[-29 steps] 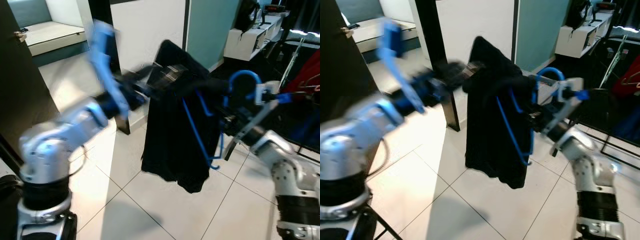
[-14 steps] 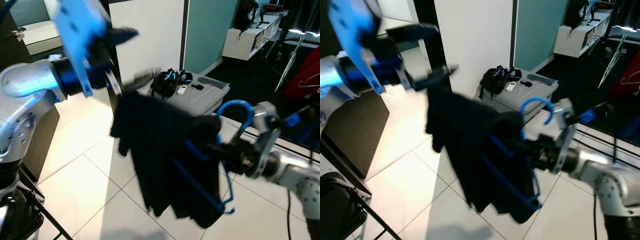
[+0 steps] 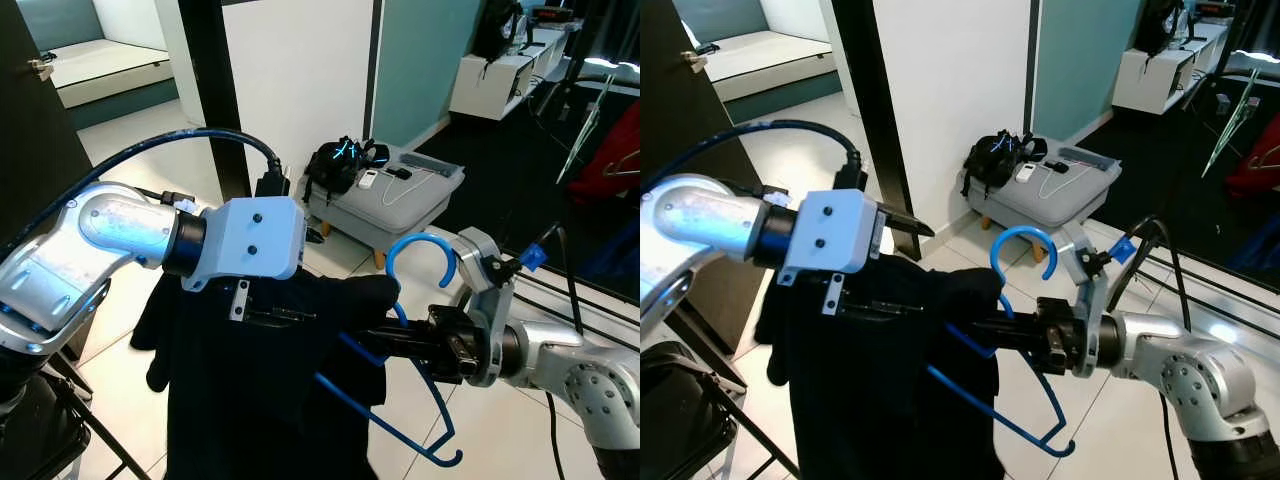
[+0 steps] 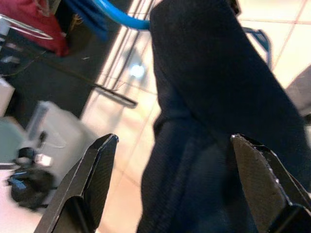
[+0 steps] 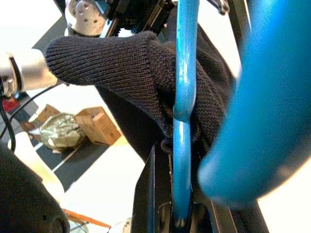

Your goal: Hang hanger

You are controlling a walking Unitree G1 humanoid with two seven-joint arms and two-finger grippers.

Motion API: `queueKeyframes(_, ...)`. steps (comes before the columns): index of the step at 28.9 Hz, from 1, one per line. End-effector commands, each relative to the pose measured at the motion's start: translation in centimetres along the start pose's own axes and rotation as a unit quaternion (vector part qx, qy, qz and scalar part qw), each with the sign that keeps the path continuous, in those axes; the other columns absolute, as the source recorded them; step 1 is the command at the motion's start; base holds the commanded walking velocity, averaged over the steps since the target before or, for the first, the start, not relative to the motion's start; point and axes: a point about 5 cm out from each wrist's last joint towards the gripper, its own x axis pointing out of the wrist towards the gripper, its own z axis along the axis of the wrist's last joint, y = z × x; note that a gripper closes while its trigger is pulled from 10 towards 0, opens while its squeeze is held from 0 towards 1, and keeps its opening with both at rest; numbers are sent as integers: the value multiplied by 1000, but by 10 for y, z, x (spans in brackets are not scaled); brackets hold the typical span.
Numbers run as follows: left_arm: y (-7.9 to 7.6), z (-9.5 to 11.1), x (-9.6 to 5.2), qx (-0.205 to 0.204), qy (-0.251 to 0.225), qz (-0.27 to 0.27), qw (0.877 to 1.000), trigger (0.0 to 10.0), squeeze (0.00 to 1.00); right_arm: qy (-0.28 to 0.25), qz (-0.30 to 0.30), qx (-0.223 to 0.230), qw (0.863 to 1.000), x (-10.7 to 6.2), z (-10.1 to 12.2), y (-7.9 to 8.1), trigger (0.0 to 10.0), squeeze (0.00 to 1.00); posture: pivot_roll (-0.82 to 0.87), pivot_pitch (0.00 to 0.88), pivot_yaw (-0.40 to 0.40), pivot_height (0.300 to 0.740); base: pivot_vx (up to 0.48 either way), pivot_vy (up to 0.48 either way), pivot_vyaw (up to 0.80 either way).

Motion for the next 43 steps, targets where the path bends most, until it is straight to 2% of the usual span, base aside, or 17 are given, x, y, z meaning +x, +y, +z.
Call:
queueKeyframes(1, -1, -9, -12, -51, 8, -23, 998, 10000, 0, 1, 37, -23, 999, 4, 7, 10, 10000, 0, -3, 0, 51, 740, 0, 0, 0)
queueKeyframes(3, -1, -9, -12, -51, 8, -23, 998, 10000, 0, 1, 37, -23, 999, 4, 7, 10, 10000, 0, -3, 0, 51, 740, 0, 0, 0)
queueKeyframes(4, 1, -8, -20, -73, -1, -26, 997, 10000, 0, 8, 36, -25, 999, 4, 5, 10, 10000, 0, 0, 0, 51, 740, 0, 0, 0)
queueKeyframes(5, 1, -8, -20, -73, -1, -26, 997, 10000, 0, 8, 36, -25, 999, 4, 5, 10, 10000, 0, 0, 0, 51, 740, 0, 0, 0)
queueKeyframes(6, 2, -10, -29, -95, -2, -33, 995, 10000, 0, 15, 36, -31, 999, 4, 4, 11, 10000, 0, 1, 0, 51, 740, 0, 0, 0)
queueKeyframes(8, -1, -16, -37, -123, 6, -51, 991, 10000, 0, 28, 38, -44, 998, 5, 3, 13, 10000, 0, 3, 0, 52, 740, 0, 0, 0)
queueKeyframes(17, -13, -35, -30, -161, 26, -84, 983, 10000, 0, 43, 44, -58, 996, 9, 3, 16, 10000, 0, -1, 0, 55, 740, 0, 0, 0)
queueKeyframes(20, -16, -36, -28, -174, 20, -101, 979, 10000, 0, 44, 46, -61, 996, 9, 4, 17, 10000, 0, -2, 0, 57, 740, 0, 0, 0)
queueKeyframes(21, -19, -36, -27, -180, 18, -113, 977, 7725, 0, 44, 46, -62, 996, 9, 4, 17, 10000, 0, -3, 0, 58, 740, 0, 0, 0)
queueKeyframes(22, -22, -36, -27, -185, 16, -126, 975, 6667, 0, 45, 46, -64, 996, 9, 5, 17, 10000, 0, -3, 0, 58, 740, 0, 0, 0)
queueKeyframes(23, -22, -36, -27, -185, 16, -126, 975, 6667, 0, 45, 46, -64, 996, 9, 5, 17, 10000, 0, -3, 0, 58, 740, 0, 0, 0)
queueKeyframes(24, -24, -35, -26, -191, 13, -135, 972, 0, 0, 45, 45, -66, 996, 9, 5, 17, 10000, 0, -4, 0, 59, 740, 0, 0, 0)
queueKeyframes(43, -42, -38, -19, -211, 5, -175, 962, 0, 0, 58, 29, -90, 994, 11, 4, 14, 10000, 0, -2, 0, 56, 740, 0, 0, 0)
